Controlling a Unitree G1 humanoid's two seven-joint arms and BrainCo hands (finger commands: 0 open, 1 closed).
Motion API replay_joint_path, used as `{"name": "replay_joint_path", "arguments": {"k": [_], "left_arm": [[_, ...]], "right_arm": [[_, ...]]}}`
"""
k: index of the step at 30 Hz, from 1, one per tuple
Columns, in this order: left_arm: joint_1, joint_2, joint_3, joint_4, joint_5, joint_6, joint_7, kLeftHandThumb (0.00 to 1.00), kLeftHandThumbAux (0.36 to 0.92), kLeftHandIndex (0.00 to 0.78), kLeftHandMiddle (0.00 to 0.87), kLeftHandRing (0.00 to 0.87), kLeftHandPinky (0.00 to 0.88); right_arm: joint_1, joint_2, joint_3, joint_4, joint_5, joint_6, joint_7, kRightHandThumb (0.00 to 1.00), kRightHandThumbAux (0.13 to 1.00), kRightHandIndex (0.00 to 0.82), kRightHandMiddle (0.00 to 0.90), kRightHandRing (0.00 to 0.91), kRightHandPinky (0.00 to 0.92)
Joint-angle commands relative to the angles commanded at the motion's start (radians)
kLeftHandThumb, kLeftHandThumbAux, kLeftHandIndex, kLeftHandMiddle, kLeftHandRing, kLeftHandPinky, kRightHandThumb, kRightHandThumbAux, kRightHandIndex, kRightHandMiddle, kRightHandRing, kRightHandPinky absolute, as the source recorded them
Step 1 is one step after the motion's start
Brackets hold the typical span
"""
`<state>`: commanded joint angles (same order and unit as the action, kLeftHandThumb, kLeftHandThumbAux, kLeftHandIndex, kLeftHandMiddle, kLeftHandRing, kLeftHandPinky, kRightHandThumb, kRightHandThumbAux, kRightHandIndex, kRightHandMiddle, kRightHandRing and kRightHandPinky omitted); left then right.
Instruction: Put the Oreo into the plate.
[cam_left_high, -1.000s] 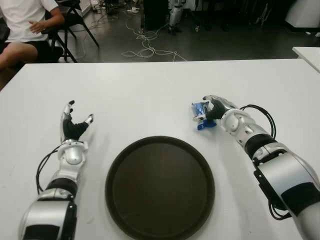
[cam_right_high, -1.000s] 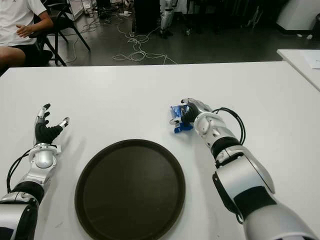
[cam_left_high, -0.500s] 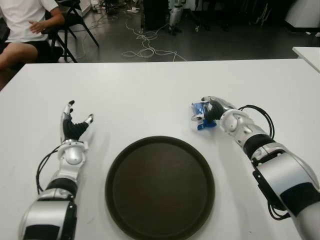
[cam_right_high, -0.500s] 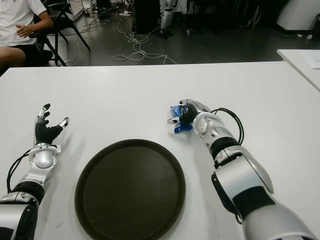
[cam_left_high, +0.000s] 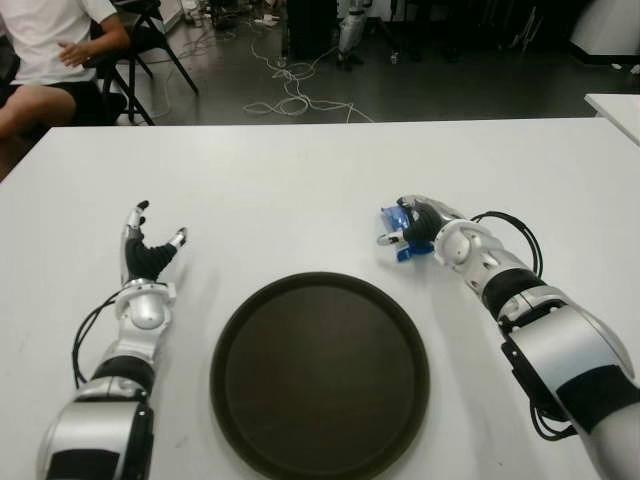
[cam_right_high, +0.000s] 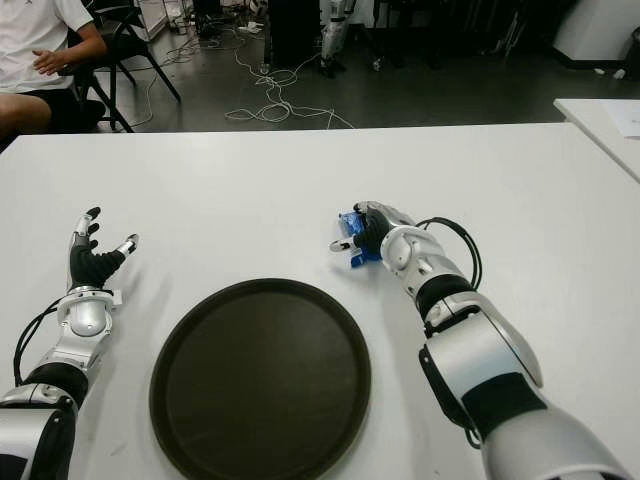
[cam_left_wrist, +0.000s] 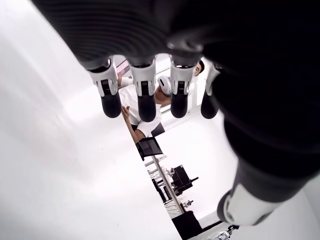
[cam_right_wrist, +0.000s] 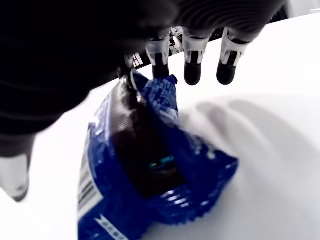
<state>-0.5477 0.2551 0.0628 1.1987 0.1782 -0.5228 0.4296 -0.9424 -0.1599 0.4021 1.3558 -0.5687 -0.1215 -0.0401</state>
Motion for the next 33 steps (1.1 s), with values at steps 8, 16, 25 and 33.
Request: {"name": "replay_joint_path", "arguments": {"k": [8,16,25,33], "left_arm": [[-0.001,-0.001,0.000,0.000,0.000,0.004,0.004,0.000,0.771,0.054,0.080,0.058,0.039],[-0.002,0.000,0.000,0.003,0.002,0.006,0.009,0.000,0.781,0.061,0.099,0.079,0.059],[-0.001,0.001,-0.006,-0.001,0.009,0.007,0.015,0.000,0.786,0.067,0.102,0.075,0.043],[0.000,0.002,-0.009,-0.004,0.010,0.008,0.017,0.000,0.779,0.062,0.093,0.067,0.034]], "right_arm": [[0.000,0.002,0.004,0.000,-0.009,-0.002,-0.002,0.000,0.508,0.000,0.000,0.000,0.000],[-0.002,0.007,0.006,0.000,-0.012,0.001,-0.003,0.000,0.517,0.000,0.000,0.000,0.000],[-0.001,0.012,-0.008,-0.001,0.003,-0.002,0.004,0.000,0.527,0.000,0.000,0.000,0.000],[-0.001,0.016,-0.023,-0.002,0.010,-0.003,0.006,0.000,0.559,0.000,0.000,0.000,0.000]]}}
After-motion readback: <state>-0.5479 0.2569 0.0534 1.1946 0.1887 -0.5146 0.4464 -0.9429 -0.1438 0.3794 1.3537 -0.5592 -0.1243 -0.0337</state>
